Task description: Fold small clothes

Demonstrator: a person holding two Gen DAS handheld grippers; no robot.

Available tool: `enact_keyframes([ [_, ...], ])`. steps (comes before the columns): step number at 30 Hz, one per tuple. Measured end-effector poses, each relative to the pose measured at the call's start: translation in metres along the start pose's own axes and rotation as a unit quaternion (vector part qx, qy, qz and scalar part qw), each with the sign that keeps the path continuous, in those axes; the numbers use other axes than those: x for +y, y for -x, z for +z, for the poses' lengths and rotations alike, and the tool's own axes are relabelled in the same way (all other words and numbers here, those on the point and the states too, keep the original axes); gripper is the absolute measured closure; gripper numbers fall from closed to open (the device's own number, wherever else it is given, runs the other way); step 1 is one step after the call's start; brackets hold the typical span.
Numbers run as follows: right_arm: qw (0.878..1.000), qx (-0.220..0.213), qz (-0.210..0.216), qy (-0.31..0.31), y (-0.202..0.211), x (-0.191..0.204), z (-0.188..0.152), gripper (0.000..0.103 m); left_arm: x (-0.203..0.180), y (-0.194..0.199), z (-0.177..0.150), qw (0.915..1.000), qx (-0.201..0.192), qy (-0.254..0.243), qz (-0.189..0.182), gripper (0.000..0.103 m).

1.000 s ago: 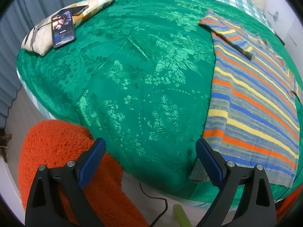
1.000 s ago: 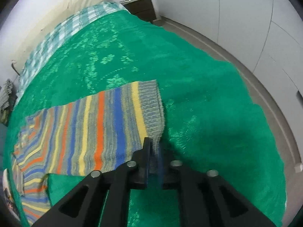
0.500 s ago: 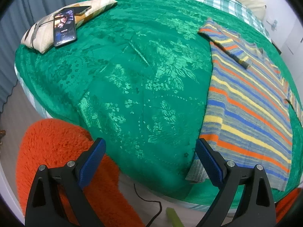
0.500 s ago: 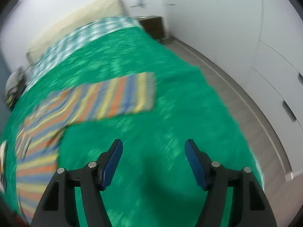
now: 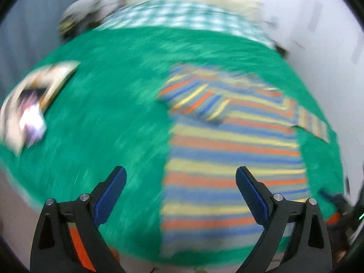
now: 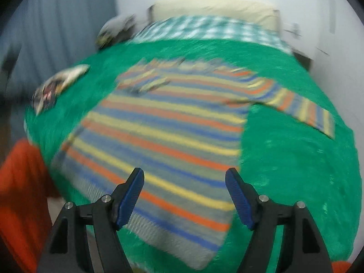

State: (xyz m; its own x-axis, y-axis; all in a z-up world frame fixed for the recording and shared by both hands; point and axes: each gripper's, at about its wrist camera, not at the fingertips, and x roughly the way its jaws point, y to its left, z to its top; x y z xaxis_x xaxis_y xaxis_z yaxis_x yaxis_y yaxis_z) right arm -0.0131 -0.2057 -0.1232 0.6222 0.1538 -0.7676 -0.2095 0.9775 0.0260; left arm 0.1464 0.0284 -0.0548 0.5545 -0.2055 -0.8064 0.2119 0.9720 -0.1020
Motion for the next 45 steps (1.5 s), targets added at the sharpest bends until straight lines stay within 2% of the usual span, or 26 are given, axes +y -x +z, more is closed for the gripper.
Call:
enact_keyframes([
  [2,1.000,0.011,0.009,-0.001,-0.006,0.002,-0.006,0.030,-0.027,-0.029,0.031,0.9968,0.029,-0.066,-0.036,0.005],
  [3,1.000,0.016,0.012,-0.004,-0.009,-0.001,-0.008,0.030,-0.039,-0.046,0.042,0.9936,0.042,-0.097,-0.039,0.005],
  [6,0.999,0.021,0.010,-0.022,-0.011,-0.015,-0.010,0.030,-0.067,-0.108,0.068,0.9830,0.077,-0.167,-0.008,0.008],
  [8,0.999,0.020,0.007,-0.040,-0.009,-0.027,-0.012,0.030,-0.073,-0.138,0.077,0.9794,0.100,-0.176,0.002,0.016],
  [12,0.997,0.026,0.011,-0.078,-0.011,-0.040,-0.012,0.030,-0.082,-0.184,0.078,0.9733,0.127,-0.191,-0.001,0.017],
  [13,0.996,0.029,0.012,-0.085,-0.013,-0.043,-0.012,0.030,-0.081,-0.197,0.078,0.9725,0.137,-0.188,0.001,0.020],
  [14,0.995,0.031,0.012,-0.090,-0.014,-0.044,-0.012,0.030,-0.077,-0.207,0.077,0.9723,0.147,-0.182,0.002,0.027],
  [15,0.995,0.033,0.013,-0.092,-0.015,-0.045,-0.012,0.030,-0.071,-0.219,0.076,0.9727,0.159,-0.169,0.003,0.032],
  [16,0.995,0.035,0.013,-0.093,-0.016,-0.045,-0.012,0.030,-0.065,-0.225,0.074,0.9739,0.165,-0.155,0.001,0.046],
  [18,0.995,0.040,0.014,-0.091,-0.019,-0.045,-0.013,0.030,-0.049,-0.227,0.075,0.9817,0.154,-0.111,-0.007,0.084],
  [19,0.995,0.044,0.014,-0.089,-0.020,-0.045,-0.014,0.030,-0.041,-0.225,0.078,0.9842,0.150,-0.094,-0.001,0.100],
  [20,0.995,0.048,0.013,-0.088,-0.022,-0.044,-0.014,0.030,-0.028,-0.217,0.083,0.9884,0.139,-0.059,-0.010,0.100],
  [21,0.995,0.050,0.013,-0.088,-0.023,-0.044,-0.014,0.030,-0.003,-0.202,0.091,0.9936,0.111,-0.005,-0.019,0.100],
  [22,0.995,0.050,0.013,-0.086,-0.023,-0.043,-0.014,0.030,0.020,-0.190,0.096,0.9949,0.091,0.039,-0.017,0.100],
  [24,0.995,0.050,0.012,-0.081,-0.023,-0.041,-0.015,0.030,0.084,-0.167,0.099,0.9862,0.059,0.155,-0.007,0.100],
  [26,0.996,0.054,0.011,-0.074,-0.025,-0.038,-0.015,0.030,0.163,-0.155,0.090,0.9589,0.044,0.278,0.034,0.100],
  [29,0.996,0.067,0.013,-0.062,-0.033,-0.033,-0.017,0.030,0.232,-0.149,0.070,0.9265,0.042,0.365,0.083,0.100],
  [31,0.996,0.073,0.012,-0.055,-0.037,-0.029,-0.018,0.030,0.254,-0.151,0.060,0.9159,0.048,0.390,0.082,0.101],
  [32,0.996,0.076,0.012,-0.052,-0.038,-0.027,-0.018,0.030,0.258,-0.152,0.056,0.9135,0.050,0.395,0.082,0.101],
  [33,0.996,0.080,0.011,-0.049,-0.040,-0.026,-0.019,0.030,0.258,-0.156,0.055,0.9137,0.052,0.394,0.083,0.101],
  [37,0.995,0.093,0.003,-0.041,-0.046,-0.024,-0.023,0.029,0.253,-0.159,0.061,0.9290,0.054,0.350,0.106,0.101],
  [39,0.995,0.094,0.002,-0.040,-0.048,-0.024,-0.024,0.029,0.256,-0.156,0.066,0.9332,0.052,0.332,0.127,0.101],
  [43,0.994,0.097,0.002,-0.041,-0.050,-0.024,-0.025,0.028,0.276,-0.160,0.063,0.9301,0.071,0.325,0.155,0.101],
  [45,0.994,0.099,0.002,-0.042,-0.051,-0.024,-0.025,0.027,0.284,-0.165,0.055,0.9264,0.086,0.337,0.145,0.097],
])
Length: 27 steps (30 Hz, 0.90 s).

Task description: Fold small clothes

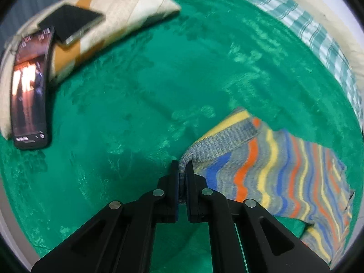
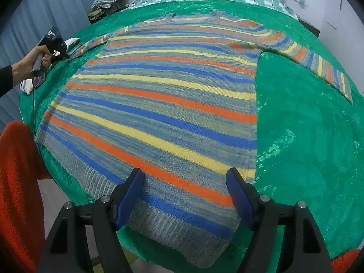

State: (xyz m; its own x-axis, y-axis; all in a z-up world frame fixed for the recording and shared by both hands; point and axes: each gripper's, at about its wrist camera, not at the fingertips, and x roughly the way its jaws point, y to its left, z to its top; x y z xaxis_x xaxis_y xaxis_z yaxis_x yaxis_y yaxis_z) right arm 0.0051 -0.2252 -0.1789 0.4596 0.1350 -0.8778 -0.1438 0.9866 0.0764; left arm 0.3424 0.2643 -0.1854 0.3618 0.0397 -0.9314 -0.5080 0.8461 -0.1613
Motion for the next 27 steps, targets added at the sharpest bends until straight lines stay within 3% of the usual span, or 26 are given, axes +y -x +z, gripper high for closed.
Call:
enact_keyframes([
  [3,1.000,0.001,-0.001,0.003,-0.001,0.000,0.000,0.026,0.022,0.001,0.002,0.9995,0.000,0.031,0.011,0.089],
  [5,1.000,0.002,-0.001,0.005,-0.001,0.001,0.000,0.025,0.047,0.009,0.002,0.9978,-0.004,0.061,0.026,0.073],
  [7,1.000,0.002,0.000,0.004,-0.002,0.001,0.001,0.024,0.070,0.023,-0.002,0.9967,-0.007,0.080,0.010,0.063],
  [11,1.000,-0.008,0.010,-0.008,0.006,0.000,0.003,0.024,0.085,0.056,-0.032,0.9979,-0.021,0.057,-0.025,0.029],
  [15,0.995,-0.082,0.003,-0.048,0.041,-0.016,0.007,0.024,0.078,0.084,-0.094,0.9962,-0.012,0.004,-0.087,0.020],
  [19,0.984,-0.135,-0.050,-0.106,0.065,-0.049,0.008,0.021,0.049,0.088,-0.159,0.9888,0.004,-0.064,-0.135,0.017],
  [22,0.974,-0.131,-0.091,-0.159,0.065,-0.081,0.003,0.020,0.027,0.075,-0.186,0.9854,0.006,-0.113,-0.127,0.016],
  [25,0.962,-0.116,-0.112,-0.219,0.060,-0.111,-0.004,0.020,0.012,0.071,-0.196,0.9823,-0.031,-0.160,-0.092,0.013],
  [27,0.956,-0.100,-0.122,-0.248,0.053,-0.124,-0.008,0.020,0.005,0.067,-0.200,0.9796,-0.030,-0.182,-0.079,0.007],
])
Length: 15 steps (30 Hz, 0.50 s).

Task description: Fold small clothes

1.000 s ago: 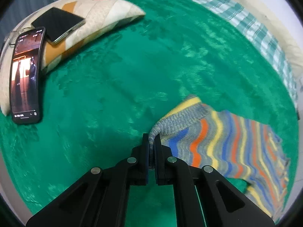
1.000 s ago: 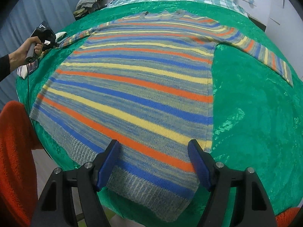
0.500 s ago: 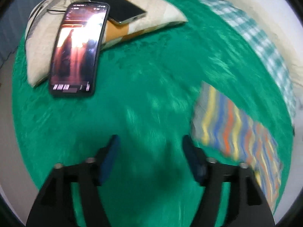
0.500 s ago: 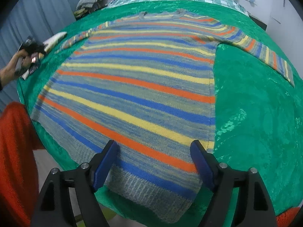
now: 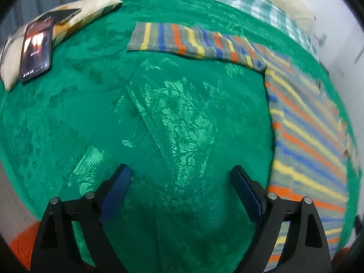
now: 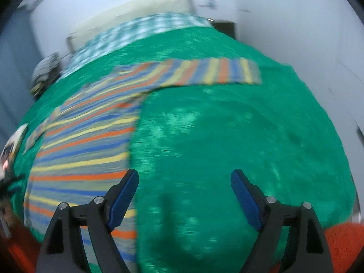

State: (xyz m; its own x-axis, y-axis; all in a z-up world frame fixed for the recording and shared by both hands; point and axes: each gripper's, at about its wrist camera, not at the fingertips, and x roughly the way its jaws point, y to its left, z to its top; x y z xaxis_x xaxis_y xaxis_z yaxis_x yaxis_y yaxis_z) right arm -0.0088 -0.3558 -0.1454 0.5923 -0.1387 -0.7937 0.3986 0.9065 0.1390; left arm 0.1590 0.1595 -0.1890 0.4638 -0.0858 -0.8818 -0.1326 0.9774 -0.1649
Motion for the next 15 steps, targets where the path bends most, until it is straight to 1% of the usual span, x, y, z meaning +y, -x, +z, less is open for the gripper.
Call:
enact_keyframes([
  [1,1.000,0.010,-0.005,-0.008,-0.005,-0.004,0.000,0.020,-0.003,-0.004,0.000,1.0000,0.005,-0.006,0.000,0.004],
  [3,0.999,0.041,-0.017,-0.026,-0.020,-0.010,-0.005,0.020,-0.005,-0.003,-0.004,0.9998,0.002,-0.018,0.011,0.003],
  [4,0.998,0.053,-0.018,-0.032,-0.026,-0.011,-0.007,0.020,-0.008,-0.004,-0.006,0.9997,0.001,-0.021,0.016,0.001],
  [5,0.997,0.061,-0.020,-0.036,-0.033,-0.012,-0.010,0.020,-0.011,-0.004,-0.009,0.9994,0.003,-0.027,0.021,0.000],
  [6,0.997,0.061,-0.023,-0.032,-0.035,-0.010,-0.011,0.019,-0.013,-0.004,-0.011,0.9989,0.003,-0.035,0.030,0.000],
  [8,0.998,0.058,-0.027,-0.020,-0.037,-0.004,-0.013,0.011,-0.013,-0.006,-0.012,0.9982,0.001,-0.044,0.041,0.000],
  [11,0.998,0.059,-0.033,0.001,-0.039,0.005,-0.018,0.004,-0.009,-0.007,-0.014,0.9983,0.000,-0.041,0.041,0.000],
  [15,0.998,0.059,-0.026,-0.003,-0.041,0.001,-0.019,0.001,-0.008,-0.009,-0.012,0.9985,-0.003,-0.040,0.037,0.000],
])
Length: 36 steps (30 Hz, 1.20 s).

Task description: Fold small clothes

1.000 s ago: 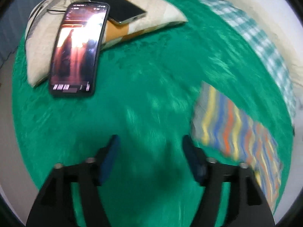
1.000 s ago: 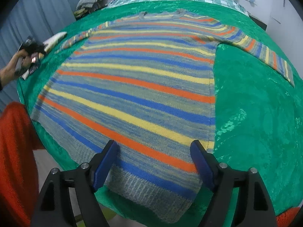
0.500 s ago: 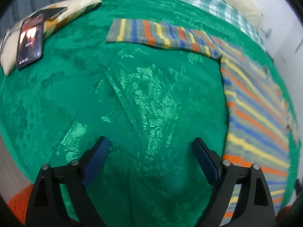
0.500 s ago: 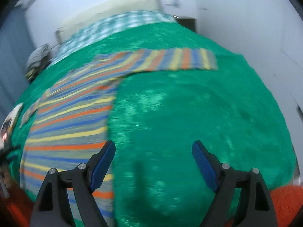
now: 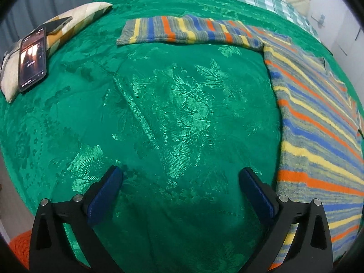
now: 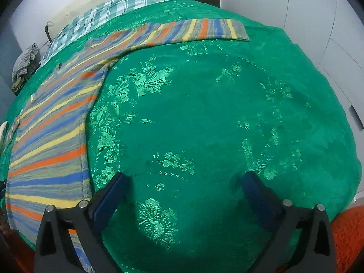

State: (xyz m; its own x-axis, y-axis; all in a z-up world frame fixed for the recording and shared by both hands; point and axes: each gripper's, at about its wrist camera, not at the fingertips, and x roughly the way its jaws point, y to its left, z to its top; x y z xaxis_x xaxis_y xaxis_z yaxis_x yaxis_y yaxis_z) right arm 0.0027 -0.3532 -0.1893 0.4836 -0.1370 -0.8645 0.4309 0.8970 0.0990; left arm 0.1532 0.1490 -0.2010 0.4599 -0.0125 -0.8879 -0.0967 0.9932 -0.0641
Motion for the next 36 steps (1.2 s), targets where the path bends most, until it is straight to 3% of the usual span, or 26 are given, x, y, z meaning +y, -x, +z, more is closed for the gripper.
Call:
enact_keyframes([
  [16,0.999,-0.002,-0.031,0.025,-0.005,0.009,-0.006,0.000,-0.011,0.000,-0.004,0.9994,-0.018,-0.027,0.016,0.000],
  [36,0.999,-0.002,-0.034,0.027,-0.005,0.009,-0.005,0.000,-0.014,0.000,-0.006,0.9985,-0.023,-0.042,0.026,0.000],
])
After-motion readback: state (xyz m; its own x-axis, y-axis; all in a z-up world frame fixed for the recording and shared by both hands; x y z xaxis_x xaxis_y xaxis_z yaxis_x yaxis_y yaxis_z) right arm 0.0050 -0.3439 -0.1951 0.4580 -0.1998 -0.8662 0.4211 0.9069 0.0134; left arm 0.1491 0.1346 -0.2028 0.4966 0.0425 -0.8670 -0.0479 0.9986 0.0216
